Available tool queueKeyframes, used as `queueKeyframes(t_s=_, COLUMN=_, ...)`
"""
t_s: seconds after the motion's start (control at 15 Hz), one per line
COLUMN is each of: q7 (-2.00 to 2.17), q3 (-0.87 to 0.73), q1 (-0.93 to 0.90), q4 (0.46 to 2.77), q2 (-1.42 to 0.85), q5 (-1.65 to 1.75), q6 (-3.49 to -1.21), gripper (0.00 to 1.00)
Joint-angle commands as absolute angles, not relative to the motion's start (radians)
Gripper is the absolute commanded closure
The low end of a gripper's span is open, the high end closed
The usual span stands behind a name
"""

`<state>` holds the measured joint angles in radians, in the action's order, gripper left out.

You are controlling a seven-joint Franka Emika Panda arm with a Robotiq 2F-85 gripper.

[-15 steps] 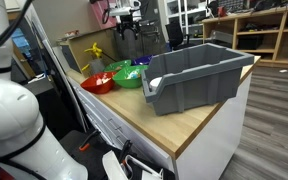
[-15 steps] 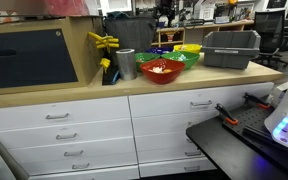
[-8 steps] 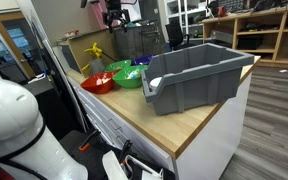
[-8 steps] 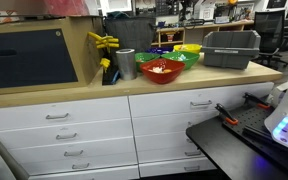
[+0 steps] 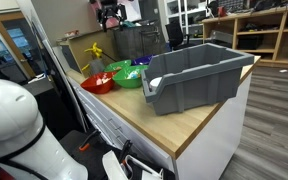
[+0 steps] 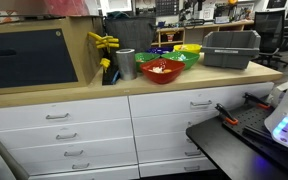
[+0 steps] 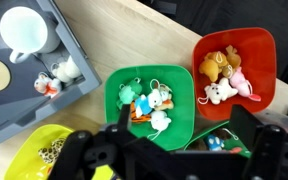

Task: Pick up the brown object from the gray storage container and put it in the navy blue bowl

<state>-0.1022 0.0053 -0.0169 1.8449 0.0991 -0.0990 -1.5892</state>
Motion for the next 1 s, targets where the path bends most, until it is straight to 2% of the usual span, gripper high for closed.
queueKeyframes(t_s=0.0, q7=-0.173, q3=-0.011, q1=-0.006, q4=1.895, q2=0.151, q5=-0.074, q6=-1.55, gripper=0.0)
queueKeyframes(t_s=0.73, q7=-0.183, q3=-0.007, q1=-0.019, q4=2.12, q2=0.374, q5=-0.041, q6=-1.538, gripper=0.0)
queueKeyframes(t_s=0.93, q7=-0.136, q3=-0.026, q1=-0.022, q4=2.185, q2=0.44, q5=-0.167, q6=-1.429, gripper=0.0)
